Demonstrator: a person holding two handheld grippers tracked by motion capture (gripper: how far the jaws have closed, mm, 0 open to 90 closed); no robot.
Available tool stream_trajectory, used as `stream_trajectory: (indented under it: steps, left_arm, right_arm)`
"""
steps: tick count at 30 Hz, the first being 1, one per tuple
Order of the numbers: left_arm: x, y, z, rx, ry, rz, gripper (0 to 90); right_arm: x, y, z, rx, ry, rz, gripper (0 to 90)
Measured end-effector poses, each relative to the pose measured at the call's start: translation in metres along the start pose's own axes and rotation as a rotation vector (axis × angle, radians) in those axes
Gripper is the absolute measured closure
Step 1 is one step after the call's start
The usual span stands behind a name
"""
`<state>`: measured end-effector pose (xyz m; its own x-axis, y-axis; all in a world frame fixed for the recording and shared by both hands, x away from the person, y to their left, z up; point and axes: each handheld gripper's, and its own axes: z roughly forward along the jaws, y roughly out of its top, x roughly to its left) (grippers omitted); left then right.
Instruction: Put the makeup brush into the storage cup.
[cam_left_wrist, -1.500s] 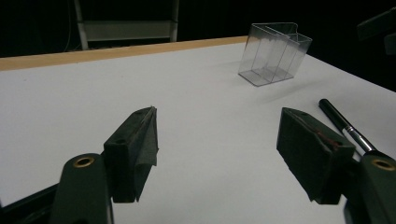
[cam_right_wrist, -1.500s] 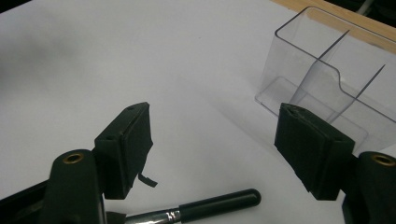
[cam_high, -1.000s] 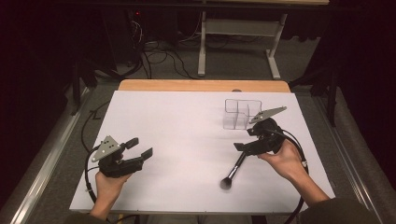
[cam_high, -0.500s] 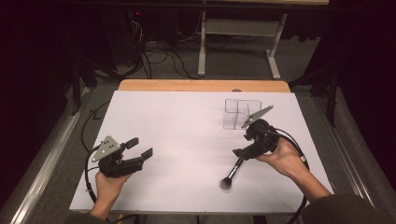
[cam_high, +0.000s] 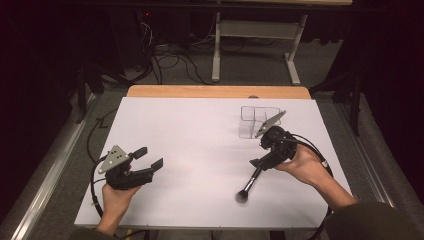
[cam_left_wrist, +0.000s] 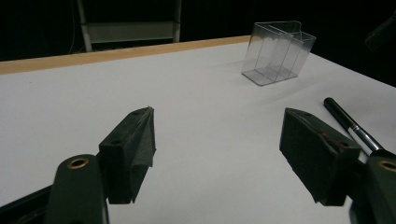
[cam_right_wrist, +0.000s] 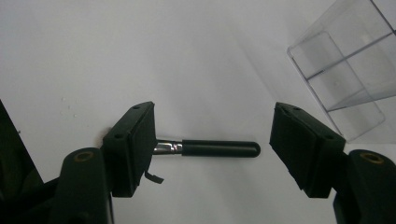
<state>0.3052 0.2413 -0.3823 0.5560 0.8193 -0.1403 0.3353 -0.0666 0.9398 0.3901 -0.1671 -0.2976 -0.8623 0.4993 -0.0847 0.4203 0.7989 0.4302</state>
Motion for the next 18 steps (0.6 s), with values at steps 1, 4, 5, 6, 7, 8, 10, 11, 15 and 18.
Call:
stream_trajectory:
  steps: [1, 4, 5, 6, 7, 8, 10, 11, 15, 18]
  left_arm:
    - [-0.0001, 0.0000, 0.0000, 0.000, 0.000, 0.001, 27.0]
    - [-0.0005, 0.0000, 0.0000, -0.001, -0.001, 0.003, 26.8]
    - [-0.0005, 0.0000, 0.0000, -0.001, -0.001, 0.003, 26.8]
    - [-0.0005, 0.0000, 0.0000, -0.001, -0.001, 0.003, 26.6]
    - [-0.0004, 0.0000, 0.0000, -0.001, 0.000, 0.003, 26.6]
    - [-0.0003, 0.0000, 0.0000, -0.001, 0.000, 0.003, 26.5]
    - [0.0001, 0.0000, 0.0000, 0.000, -0.001, 0.002, 26.2]
    - [0.0001, 0.0000, 0.0000, 0.000, -0.001, 0.002, 26.0]
    - [-0.0003, 0.0000, 0.0002, -0.001, -0.002, 0.003, 25.8]
    - [0.0002, 0.0000, 0.0001, -0.001, -0.001, 0.002, 25.5]
  right_arm:
    - [0.0000, 0.0000, 0.0000, 0.000, 0.000, 0.000, 33.2]
    - [-0.0008, 0.0020, -0.0003, 0.038, -0.005, -0.020, 33.0]
    - [-0.0008, 0.0020, -0.0003, 0.038, -0.005, -0.020, 33.0]
    - [-0.0004, 0.0029, -0.0002, 0.045, -0.004, -0.028, 32.9]
    - [-0.0004, 0.0029, -0.0002, 0.045, -0.004, -0.028, 32.9]
    - [-0.0004, 0.0030, -0.0003, 0.050, -0.002, -0.036, 32.9]
    - [0.0000, 0.0037, 0.0011, 0.061, 0.003, -0.047, 32.7]
    - [0.0000, 0.0037, 0.0011, 0.061, 0.003, -0.047, 32.7]
    - [0.0008, 0.0049, 0.0026, 0.076, 0.005, -0.062, 32.8]
    - [0.0016, 0.0058, 0.0038, 0.083, 0.010, -0.071, 32.8]
